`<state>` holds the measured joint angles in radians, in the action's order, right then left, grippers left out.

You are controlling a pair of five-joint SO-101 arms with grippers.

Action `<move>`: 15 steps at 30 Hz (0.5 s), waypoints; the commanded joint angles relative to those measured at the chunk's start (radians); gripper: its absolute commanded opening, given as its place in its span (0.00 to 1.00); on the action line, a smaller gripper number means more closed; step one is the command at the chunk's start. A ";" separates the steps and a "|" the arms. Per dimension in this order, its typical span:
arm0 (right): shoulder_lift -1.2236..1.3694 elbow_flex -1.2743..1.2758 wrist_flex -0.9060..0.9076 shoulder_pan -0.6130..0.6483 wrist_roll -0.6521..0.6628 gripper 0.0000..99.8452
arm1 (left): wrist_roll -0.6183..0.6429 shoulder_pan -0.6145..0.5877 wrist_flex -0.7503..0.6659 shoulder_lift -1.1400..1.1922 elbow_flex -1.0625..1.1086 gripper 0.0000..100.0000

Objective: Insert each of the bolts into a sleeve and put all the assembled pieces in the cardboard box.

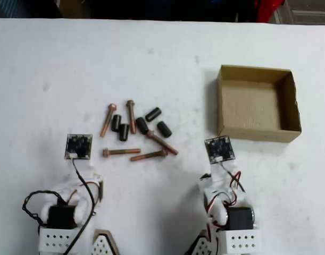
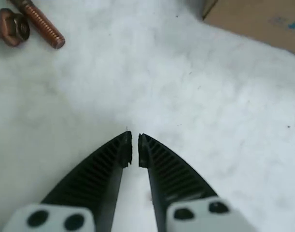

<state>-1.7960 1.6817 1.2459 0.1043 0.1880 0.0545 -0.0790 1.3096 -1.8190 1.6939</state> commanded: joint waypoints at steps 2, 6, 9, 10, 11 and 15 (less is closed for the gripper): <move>-0.004 0.009 0.007 -0.008 -0.041 0.02 | 0.015 0.010 -0.026 -0.004 -0.002 0.02; -0.002 0.009 0.022 -0.002 -0.040 0.02 | 0.015 0.010 -0.026 -0.004 -0.002 0.02; -0.002 0.009 0.022 -0.007 -0.040 0.02 | 0.015 0.010 -0.026 -0.004 -0.002 0.02; -0.002 0.009 0.022 -0.007 -0.040 0.02 | 0.015 0.010 -0.026 -0.004 -0.002 0.02; -0.002 0.009 0.022 -0.007 -0.040 0.02 | 0.015 0.010 -0.026 -0.004 -0.002 0.02; -0.005 0.009 -0.073 -0.036 -0.040 0.02 | 0.015 0.010 -0.026 -0.004 -0.002 0.02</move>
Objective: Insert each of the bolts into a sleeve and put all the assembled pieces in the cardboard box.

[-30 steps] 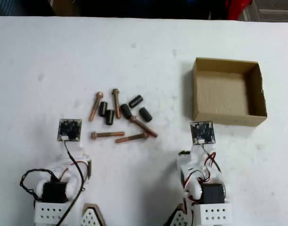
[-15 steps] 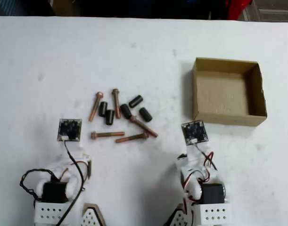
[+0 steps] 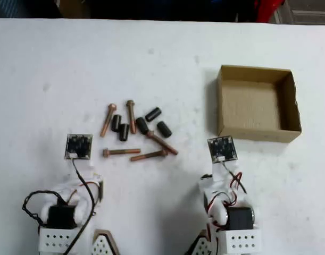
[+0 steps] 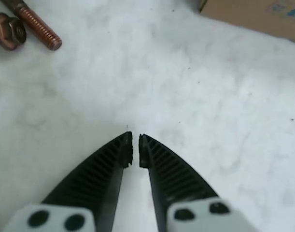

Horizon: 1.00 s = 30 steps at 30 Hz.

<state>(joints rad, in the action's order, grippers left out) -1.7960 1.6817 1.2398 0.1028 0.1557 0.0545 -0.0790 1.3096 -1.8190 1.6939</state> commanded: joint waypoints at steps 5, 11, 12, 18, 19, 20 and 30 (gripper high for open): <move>-0.005 0.005 -0.225 -0.125 0.011 0.02 | 0.015 0.010 -0.026 -0.004 -0.002 0.02; -0.005 -0.118 -0.231 -0.211 0.296 0.02 | 0.015 0.010 -0.026 -0.004 -0.002 0.02; -0.005 -0.141 -0.229 -0.231 0.301 0.02 | 0.015 0.010 -0.026 -0.004 -0.002 0.02; 0.001 -0.324 -0.147 -0.263 0.379 0.09 | 0.015 0.010 -0.026 -0.004 -0.002 0.02; 0.001 -0.358 -0.128 -0.263 0.416 0.11 | 0.015 0.010 -0.026 -0.004 -0.002 0.02; 0.001 -0.390 -0.114 -0.262 0.437 0.13 | 0.015 0.010 -0.026 -0.004 -0.002 0.02; 0.093 -0.623 -0.077 -0.262 0.439 0.13 | 0.015 0.010 -0.026 -0.004 -0.002 0.02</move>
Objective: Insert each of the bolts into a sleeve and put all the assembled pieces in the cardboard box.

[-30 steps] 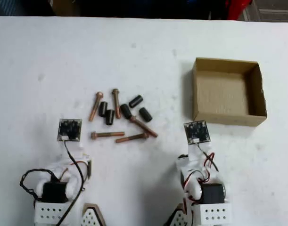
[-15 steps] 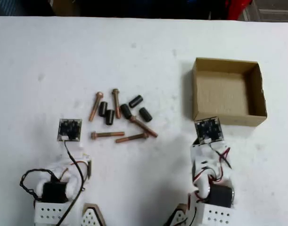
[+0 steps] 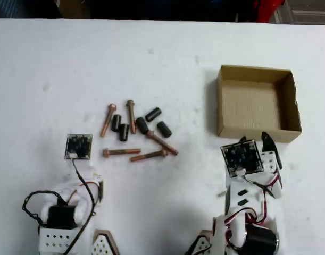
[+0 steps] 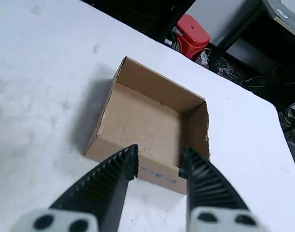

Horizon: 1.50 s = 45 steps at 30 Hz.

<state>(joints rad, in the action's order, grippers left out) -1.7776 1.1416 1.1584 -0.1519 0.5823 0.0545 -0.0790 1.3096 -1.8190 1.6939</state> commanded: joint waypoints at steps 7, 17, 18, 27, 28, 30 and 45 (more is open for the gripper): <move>0.469 -0.310 0.027 0.117 -0.074 0.13 | 0.015 0.010 -0.026 -0.004 -0.002 0.02; 1.096 -0.390 -0.105 0.453 -0.115 0.13 | 0.015 0.010 -0.026 -0.004 -0.002 0.02; 1.141 -0.391 -0.134 0.475 -0.112 0.13 | 0.015 0.010 -0.026 -0.004 -0.002 0.02; 1.552 -0.600 -0.214 0.596 -0.107 0.13 | 0.015 0.010 -0.026 -0.004 -0.002 0.02; 1.596 -0.634 -0.214 0.599 -0.107 0.13 | 0.015 0.010 -0.026 -0.004 -0.002 0.02; 1.681 -0.700 -0.214 0.602 -0.107 0.13 | 0.015 0.010 -0.026 -0.004 -0.002 0.02; 2.107 -1.049 -0.151 0.611 -0.107 0.13 | 0.015 0.010 -0.026 -0.004 -0.002 0.02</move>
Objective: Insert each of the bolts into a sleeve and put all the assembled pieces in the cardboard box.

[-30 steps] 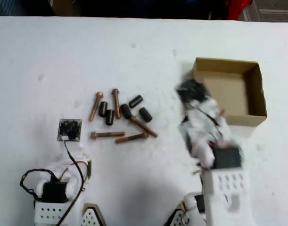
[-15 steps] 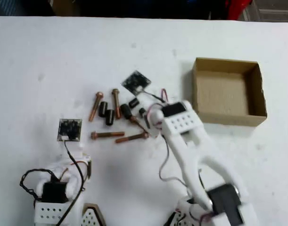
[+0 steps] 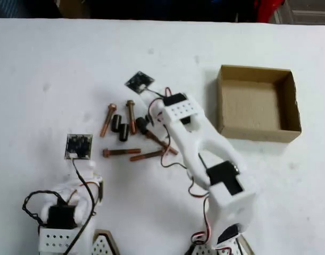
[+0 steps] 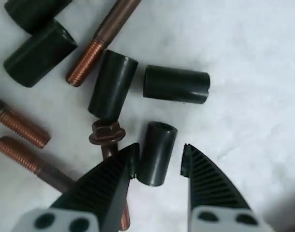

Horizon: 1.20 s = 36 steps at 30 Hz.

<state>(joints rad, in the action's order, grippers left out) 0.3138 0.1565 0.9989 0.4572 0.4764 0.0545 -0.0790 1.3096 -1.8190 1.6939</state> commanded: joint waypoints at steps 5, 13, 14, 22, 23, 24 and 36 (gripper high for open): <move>0.068 -0.074 0.010 -0.002 0.037 0.13 | 0.015 0.010 -0.026 -0.004 -0.002 0.02; 0.087 -0.069 0.033 -0.005 0.032 0.01 | 0.015 0.010 -0.026 -0.004 -0.002 0.02; 0.084 -0.072 0.050 -0.005 0.032 0.03 | 0.015 0.010 -0.026 -0.004 -0.002 0.02; -0.163 -0.072 0.206 -0.053 0.032 0.02 | 0.015 0.010 -0.026 -0.004 -0.002 0.02; -0.219 -0.071 0.236 -0.054 0.032 0.02 | 0.015 0.010 -0.026 -0.004 -0.002 0.02; -0.277 -0.069 0.266 -0.054 0.032 0.02 | 0.015 0.010 -0.026 -0.004 -0.002 0.02; -0.932 0.077 0.476 -0.045 0.032 0.02 | 0.015 0.010 -0.026 -0.004 -0.002 0.02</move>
<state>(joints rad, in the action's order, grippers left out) -0.4473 0.1795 1.4699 0.4127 0.5010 0.0545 -0.0790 1.3096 -1.8190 1.6939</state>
